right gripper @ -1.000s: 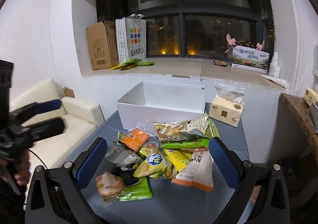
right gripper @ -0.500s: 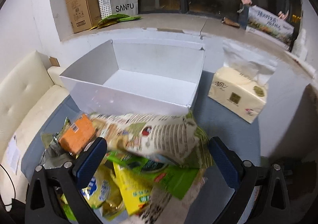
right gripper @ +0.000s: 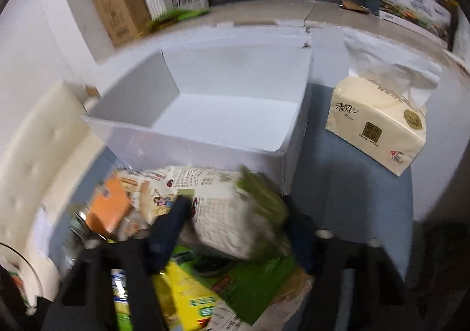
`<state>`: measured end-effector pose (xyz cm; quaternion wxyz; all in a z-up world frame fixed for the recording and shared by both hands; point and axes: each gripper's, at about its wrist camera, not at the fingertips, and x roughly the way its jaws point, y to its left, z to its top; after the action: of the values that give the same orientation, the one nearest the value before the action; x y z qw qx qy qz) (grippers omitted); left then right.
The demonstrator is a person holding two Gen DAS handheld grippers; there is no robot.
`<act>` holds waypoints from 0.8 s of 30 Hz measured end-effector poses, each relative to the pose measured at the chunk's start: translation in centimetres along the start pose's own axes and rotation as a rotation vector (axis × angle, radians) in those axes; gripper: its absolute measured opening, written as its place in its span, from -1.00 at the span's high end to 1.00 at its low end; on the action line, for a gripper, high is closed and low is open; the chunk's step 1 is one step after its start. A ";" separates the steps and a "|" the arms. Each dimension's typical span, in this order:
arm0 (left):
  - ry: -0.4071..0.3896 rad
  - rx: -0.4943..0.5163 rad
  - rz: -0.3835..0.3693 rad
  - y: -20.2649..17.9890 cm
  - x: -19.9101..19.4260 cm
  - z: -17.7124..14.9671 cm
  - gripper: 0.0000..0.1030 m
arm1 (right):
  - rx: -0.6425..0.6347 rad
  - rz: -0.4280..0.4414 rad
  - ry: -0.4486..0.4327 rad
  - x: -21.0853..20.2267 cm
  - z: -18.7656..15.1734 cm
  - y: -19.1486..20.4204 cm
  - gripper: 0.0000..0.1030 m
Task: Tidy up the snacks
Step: 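Reach into the pile and grasp the white-and-green chip bag with the right tool, then carry the chip bag into the box with the right tool while the left lifts the snack cup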
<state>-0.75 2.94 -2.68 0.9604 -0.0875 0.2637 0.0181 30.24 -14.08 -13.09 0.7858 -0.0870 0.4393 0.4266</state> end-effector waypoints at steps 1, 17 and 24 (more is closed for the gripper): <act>0.002 -0.004 0.004 0.3 0.1 -0.1 -1.00 | 0.006 0.009 -0.015 -0.4 -0.1 -0.1 0.14; 0.176 -0.122 0.057 8.0 5.9 -5.6 -1.00 | -0.092 -0.099 -0.377 -15.7 -4.2 8.2 0.48; 0.282 -0.085 0.065 11.1 11.4 -7.8 -0.99 | -0.066 -0.032 -0.455 -19.7 -7.5 9.9 0.48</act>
<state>4.23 12.36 -16.88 0.9083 -0.1214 0.3975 0.0477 13.33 -23.47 -0.17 0.8680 -0.0212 0.2353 0.4368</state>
